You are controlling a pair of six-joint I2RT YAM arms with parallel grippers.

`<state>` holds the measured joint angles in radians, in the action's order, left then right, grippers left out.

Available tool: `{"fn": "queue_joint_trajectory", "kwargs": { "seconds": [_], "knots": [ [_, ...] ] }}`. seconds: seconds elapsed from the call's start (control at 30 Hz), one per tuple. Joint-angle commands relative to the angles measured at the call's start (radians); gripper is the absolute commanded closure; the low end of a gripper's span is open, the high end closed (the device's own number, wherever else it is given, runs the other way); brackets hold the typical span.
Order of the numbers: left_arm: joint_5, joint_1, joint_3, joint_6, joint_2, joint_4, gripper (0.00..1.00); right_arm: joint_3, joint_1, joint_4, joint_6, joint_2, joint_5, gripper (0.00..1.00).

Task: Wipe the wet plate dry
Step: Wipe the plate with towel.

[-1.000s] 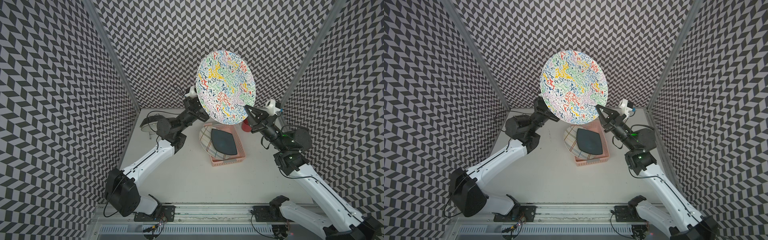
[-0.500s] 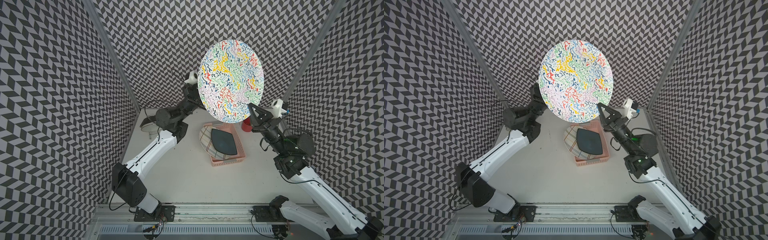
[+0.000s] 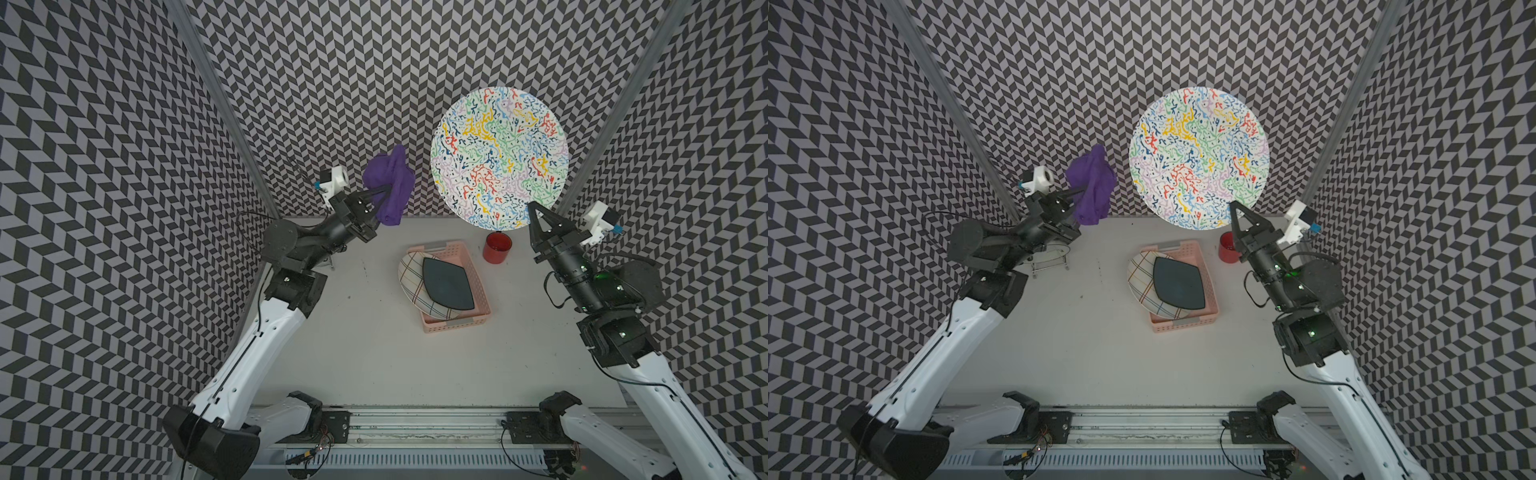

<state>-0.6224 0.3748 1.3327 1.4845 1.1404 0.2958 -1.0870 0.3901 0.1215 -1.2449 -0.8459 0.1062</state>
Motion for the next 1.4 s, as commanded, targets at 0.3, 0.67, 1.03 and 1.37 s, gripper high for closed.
{"fn": "queue_joint_trajectory", "kwargs": {
  "seconds": [0.3, 0.67, 1.03, 1.37],
  "knots": [
    [0.256, 0.091, 0.298, -0.777, 0.148, -0.772, 1.0, -0.122, 0.102, -0.134, 0.257, -0.086, 0.18, 1.0],
    [0.253, 0.297, 0.365, -1.01, 0.305, -0.902, 1.0, -0.088, 0.332, -0.016, 0.279, -0.117, 0.03, 1.0],
    [0.206, 0.193, 0.285, -0.961, 0.166, -0.871, 1.0, -0.096, 0.272, -0.054, 0.229, -0.076, -0.008, 1.0],
    [0.053, 0.065, 0.256, -0.742, 0.091, -0.672, 1.0, -0.157, 0.101, 0.016, 0.058, -0.14, -0.001, 1.0]
  ]
}}
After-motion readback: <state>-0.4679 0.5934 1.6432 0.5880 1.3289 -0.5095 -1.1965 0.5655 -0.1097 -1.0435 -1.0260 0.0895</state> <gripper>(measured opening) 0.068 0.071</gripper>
